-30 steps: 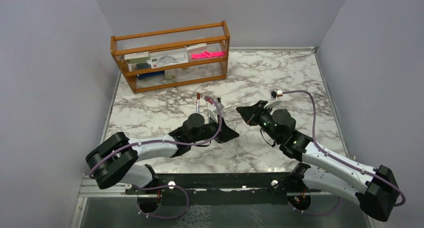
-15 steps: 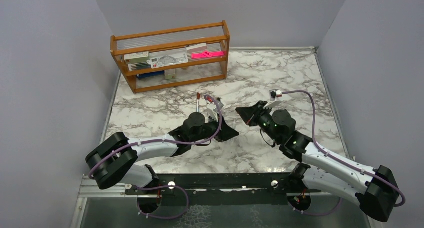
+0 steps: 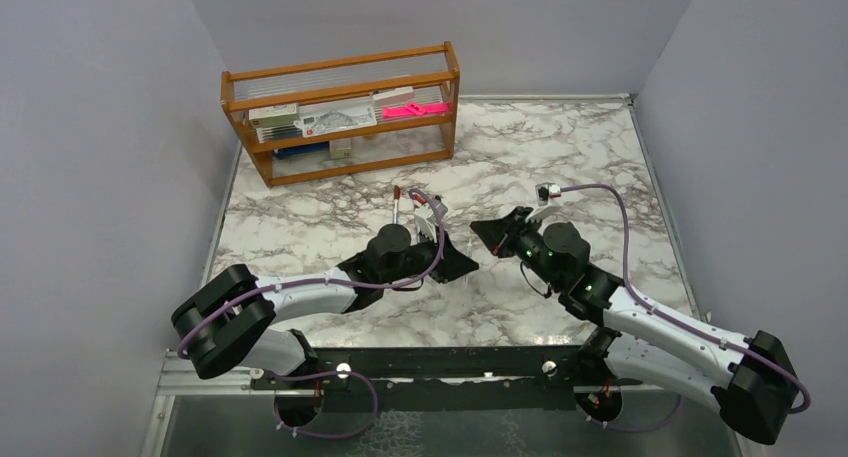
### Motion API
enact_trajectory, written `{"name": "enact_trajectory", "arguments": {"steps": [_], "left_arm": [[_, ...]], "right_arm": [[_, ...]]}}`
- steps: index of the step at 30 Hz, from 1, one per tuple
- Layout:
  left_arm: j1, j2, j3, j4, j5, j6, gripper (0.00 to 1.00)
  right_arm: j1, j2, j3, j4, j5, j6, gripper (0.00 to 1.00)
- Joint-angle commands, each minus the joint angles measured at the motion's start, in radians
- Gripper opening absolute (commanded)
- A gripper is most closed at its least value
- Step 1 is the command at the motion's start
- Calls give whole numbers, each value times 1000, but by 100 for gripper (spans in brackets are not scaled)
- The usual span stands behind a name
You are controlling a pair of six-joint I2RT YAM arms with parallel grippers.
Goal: Insert the pens into the pen caps
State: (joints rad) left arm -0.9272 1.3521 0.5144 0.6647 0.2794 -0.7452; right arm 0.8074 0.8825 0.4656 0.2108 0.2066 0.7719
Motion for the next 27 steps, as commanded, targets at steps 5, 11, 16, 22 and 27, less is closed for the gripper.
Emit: {"name": "enact_trajectory", "arguments": {"steps": [5, 11, 16, 22, 27], "left_arm": [[-5, 10, 33, 14, -16, 18, 0], [-5, 15, 29, 14, -19, 12, 0], [-3, 4, 40, 15, 10, 9, 0], [-2, -6, 72, 62, 111, -19, 0], [11, 3, 75, 122, 154, -70, 0]], "right_arm": [[-5, -23, -40, 59, -49, -1, 1], [-5, -30, -55, 59, -57, 16, 1], [-5, -68, -100, 103, -79, 33, 1], [-5, -109, -147, 177, -149, 10, 1], [-6, -129, -155, 206, -215, -22, 1]]}}
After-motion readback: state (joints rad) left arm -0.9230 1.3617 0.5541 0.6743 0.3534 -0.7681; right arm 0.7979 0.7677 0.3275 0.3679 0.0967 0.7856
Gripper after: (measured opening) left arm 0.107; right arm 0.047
